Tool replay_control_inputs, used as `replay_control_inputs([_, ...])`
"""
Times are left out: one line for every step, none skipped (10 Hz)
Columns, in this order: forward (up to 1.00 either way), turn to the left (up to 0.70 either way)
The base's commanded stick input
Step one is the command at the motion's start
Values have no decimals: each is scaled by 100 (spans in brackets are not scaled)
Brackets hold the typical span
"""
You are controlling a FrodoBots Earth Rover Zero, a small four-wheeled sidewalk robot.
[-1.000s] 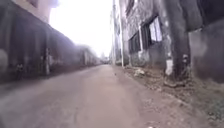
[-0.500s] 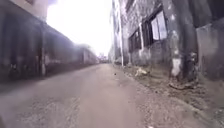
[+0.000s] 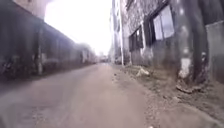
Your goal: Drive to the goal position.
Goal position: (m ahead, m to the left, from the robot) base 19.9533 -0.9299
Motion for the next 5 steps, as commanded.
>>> replay_control_inputs([50, 51])
replay_control_inputs([50, 38])
replay_control_inputs([50, 5])
replay_control_inputs([50, 1])
replay_control_inputs([50, 1])
